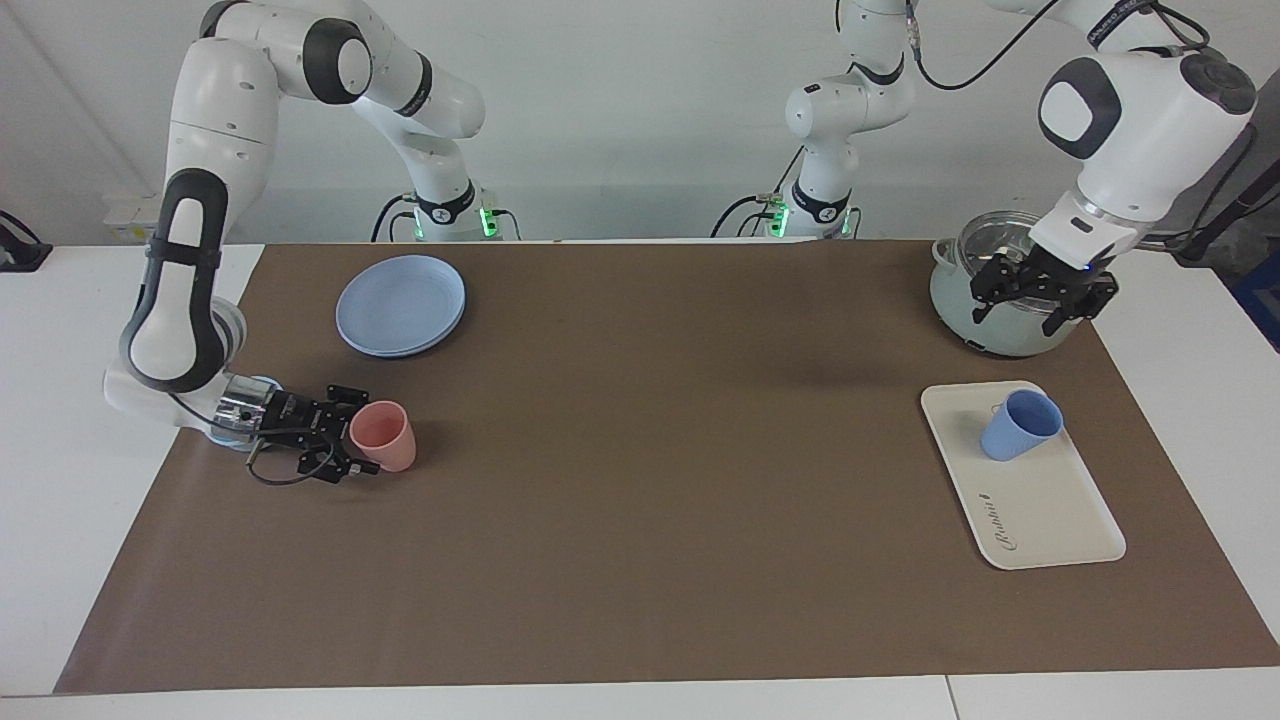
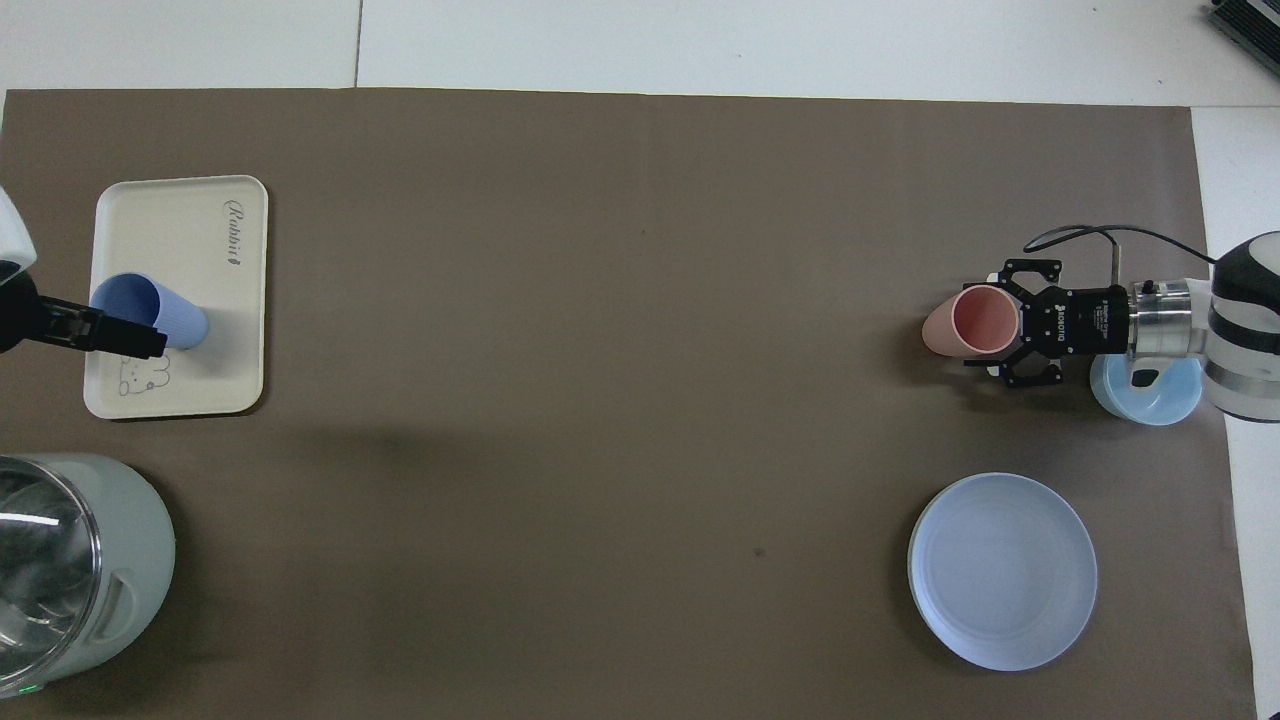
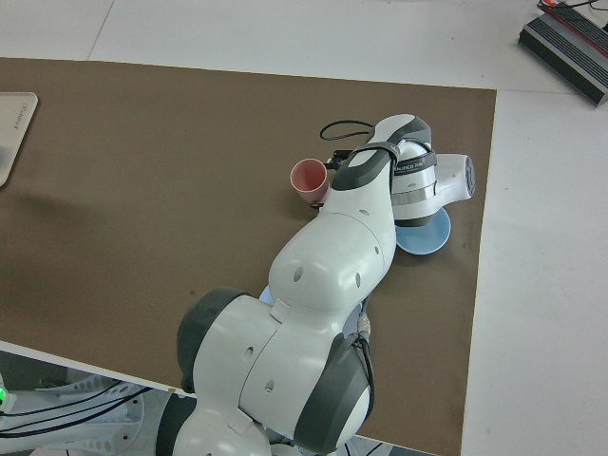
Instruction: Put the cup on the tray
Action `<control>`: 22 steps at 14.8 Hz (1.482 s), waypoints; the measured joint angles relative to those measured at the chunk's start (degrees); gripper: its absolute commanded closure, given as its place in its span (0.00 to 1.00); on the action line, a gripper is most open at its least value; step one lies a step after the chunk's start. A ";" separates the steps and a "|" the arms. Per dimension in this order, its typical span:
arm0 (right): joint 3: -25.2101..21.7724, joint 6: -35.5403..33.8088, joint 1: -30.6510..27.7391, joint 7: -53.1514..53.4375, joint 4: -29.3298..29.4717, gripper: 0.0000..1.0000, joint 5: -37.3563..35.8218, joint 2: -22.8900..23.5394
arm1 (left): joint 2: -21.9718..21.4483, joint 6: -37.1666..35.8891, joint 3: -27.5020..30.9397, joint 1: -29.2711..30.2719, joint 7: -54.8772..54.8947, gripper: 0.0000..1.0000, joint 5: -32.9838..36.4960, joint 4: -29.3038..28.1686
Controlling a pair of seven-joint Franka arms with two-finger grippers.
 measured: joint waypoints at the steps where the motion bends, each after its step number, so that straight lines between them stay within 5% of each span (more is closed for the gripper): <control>1: -0.03 0.11 -0.13 -0.19 0.03 0.01 -0.17 -0.46 | -1.05 -0.15 -0.05 -2.05 -2.78 0.00 0.02 -1.61; 7: -2.27 1.15 -0.44 -1.49 0.17 0.01 -8.79 -5.18 | -3.18 -0.57 -0.38 -13.09 -18.35 0.00 0.17 -4.68; 10: -2.25 4.48 -0.24 -2.69 0.35 0.01 -17.08 -8.88 | -2.99 -3.73 0.41 -13.25 -18.78 0.00 0.23 -1.76; 15: -1.89 4.78 3.80 -6.94 0.55 0.01 -33.57 -18.27 | 0.23 -13.99 1.50 -12.08 -18.69 0.00 0.24 11.63; 22: -1.23 -4.49 16.68 -16.63 0.34 0.01 -51.87 -27.76 | 1.76 -14.52 1.64 -9.15 -14.68 0.00 0.24 13.37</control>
